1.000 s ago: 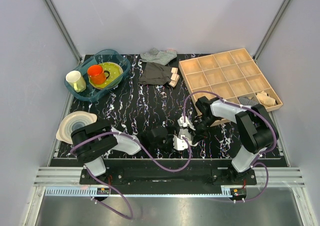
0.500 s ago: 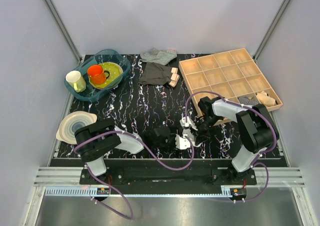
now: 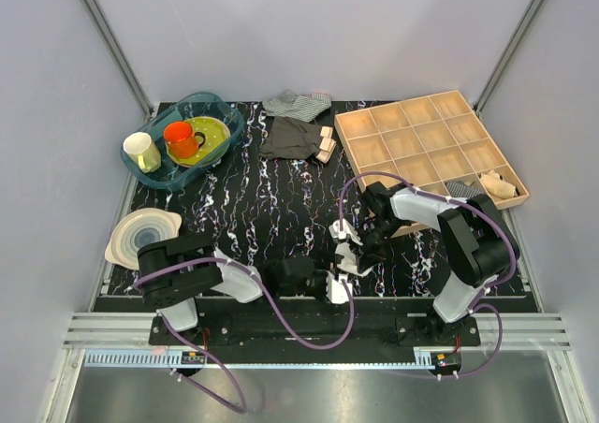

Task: Roll the underwear
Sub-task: Roll the underwear to the center of the board.

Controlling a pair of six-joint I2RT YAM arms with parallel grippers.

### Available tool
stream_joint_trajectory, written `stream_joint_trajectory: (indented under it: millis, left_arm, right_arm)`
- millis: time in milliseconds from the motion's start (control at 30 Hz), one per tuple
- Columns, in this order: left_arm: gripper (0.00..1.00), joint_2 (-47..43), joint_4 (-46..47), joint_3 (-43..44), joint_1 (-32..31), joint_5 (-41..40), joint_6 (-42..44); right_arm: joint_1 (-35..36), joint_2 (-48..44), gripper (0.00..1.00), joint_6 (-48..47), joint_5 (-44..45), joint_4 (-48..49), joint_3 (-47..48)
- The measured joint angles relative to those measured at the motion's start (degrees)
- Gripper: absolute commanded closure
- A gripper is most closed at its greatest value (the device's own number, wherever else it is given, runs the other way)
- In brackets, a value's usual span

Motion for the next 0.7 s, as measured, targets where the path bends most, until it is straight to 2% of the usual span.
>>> stream_joint_trajectory:
  millis: [167, 267, 433, 600, 700]
  left_arm:
    - [0.21, 0.81, -1.25, 1.64, 0.0, 0.0, 2.03]
    - [0.26, 2.25, -2.21, 3.82, 0.0, -0.02, 3.28]
    - [0.47, 4.37, -4.74, 6.95, 0.0, -0.04, 5.42]
    - [0.56, 5.84, -5.73, 8.35, 0.0, -0.52, 6.62]
    - [0.66, 6.73, -6.51, 9.4, 0.04, -0.87, 6.8]
  right_arm:
    - [0.0, 0.0, 0.85, 0.28, 0.02, 0.02, 0.0]
    - [0.02, 0.0, 0.85, 0.37, 0.02, 0.04, -0.02]
    - [0.02, 0.0, 0.85, 0.37, 0.0, 0.07, -0.02]
    - [0.02, 0.0, 0.85, 0.35, -0.02, 0.07, -0.04]
    - [0.02, -0.02, 0.83, 0.35, 0.0, 0.09, -0.04]
